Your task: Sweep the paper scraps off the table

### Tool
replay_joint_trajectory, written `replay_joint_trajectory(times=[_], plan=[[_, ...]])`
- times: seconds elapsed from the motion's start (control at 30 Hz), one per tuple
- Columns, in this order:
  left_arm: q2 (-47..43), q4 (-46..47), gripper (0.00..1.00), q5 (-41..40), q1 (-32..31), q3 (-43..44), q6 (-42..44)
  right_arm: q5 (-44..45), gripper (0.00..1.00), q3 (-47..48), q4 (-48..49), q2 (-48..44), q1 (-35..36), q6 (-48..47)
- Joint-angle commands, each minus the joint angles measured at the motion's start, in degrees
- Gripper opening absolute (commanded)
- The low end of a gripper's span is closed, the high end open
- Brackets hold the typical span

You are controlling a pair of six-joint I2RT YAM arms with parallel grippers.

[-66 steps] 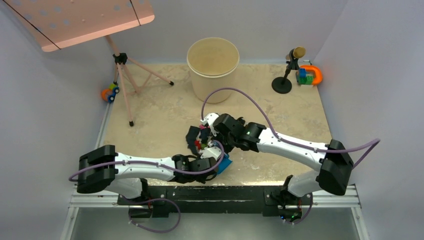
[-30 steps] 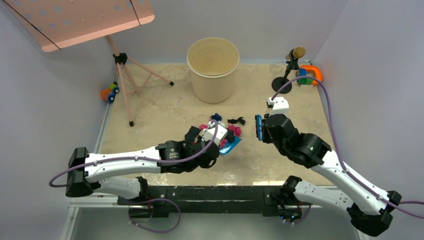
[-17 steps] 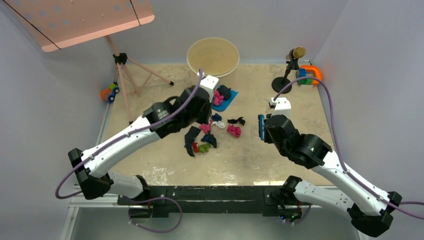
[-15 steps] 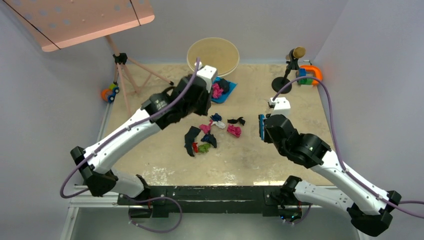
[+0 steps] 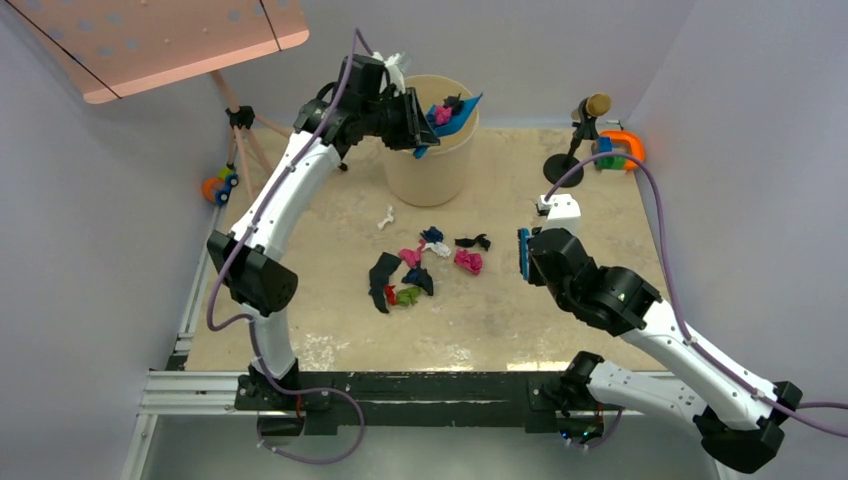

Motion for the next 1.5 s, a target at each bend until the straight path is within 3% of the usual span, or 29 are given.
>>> replay_joint_trajectory(times=[0.0,0.2,0.33,0.63,0.77,0.9,1.0,1.13,1.27,1.47], plan=[[-4.24,17.63,0.0,15.71,4.82,-13.83,-18.83,1.1,0.0,0.92,0.8,-0.87,-0.17,0.07],[-4.69,43.94,0.0,26.49,8.0,-24.74,-39.43,0.59,0.0,1.1,0.72,-0.95,-0.17,0.14],[-6.25,62.54,0.0,28.58,8.12,-30.61,-52.17,0.38,0.0,0.73,0.94,-0.64,-0.16,0.37],[-10.26,73.47,0.0,28.29,8.38,-36.54,-58.56,-0.37,0.0,0.34,1.69,-0.24,-0.18,0.1],[-12.77,76.26,0.0,30.55,8.38,-38.08,-59.57,-4.84,0.0,-0.35,4.43,-0.39,-0.17,-1.32],[-20.52,67.24,0.0,32.39,8.4,-40.92,-51.3,-16.91,0.0,-1.33,11.24,-0.49,-0.2,-2.27],[-28.44,47.04,0.0,29.76,8.38,-41.23,-35.52,-26.75,0.0,-0.92,16.98,1.59,-0.22,-2.78],[-38.42,22.0,0.0,18.57,8.38,-41.75,-14.75,-44.2,0.0,2.4,21.63,10.82,0.39,-4.58],[-47.06,8.82,0.0,4.9,8.38,-45.65,-3.38,-46.31,0.0,7.78,22.62,21.57,3.45,-4.23],[-53.51,0.45,0.0,-3.0,8.38,-51.24,2.04,-49.71,0.0,9.81,32.54,29.28,5.87,-0.59]])
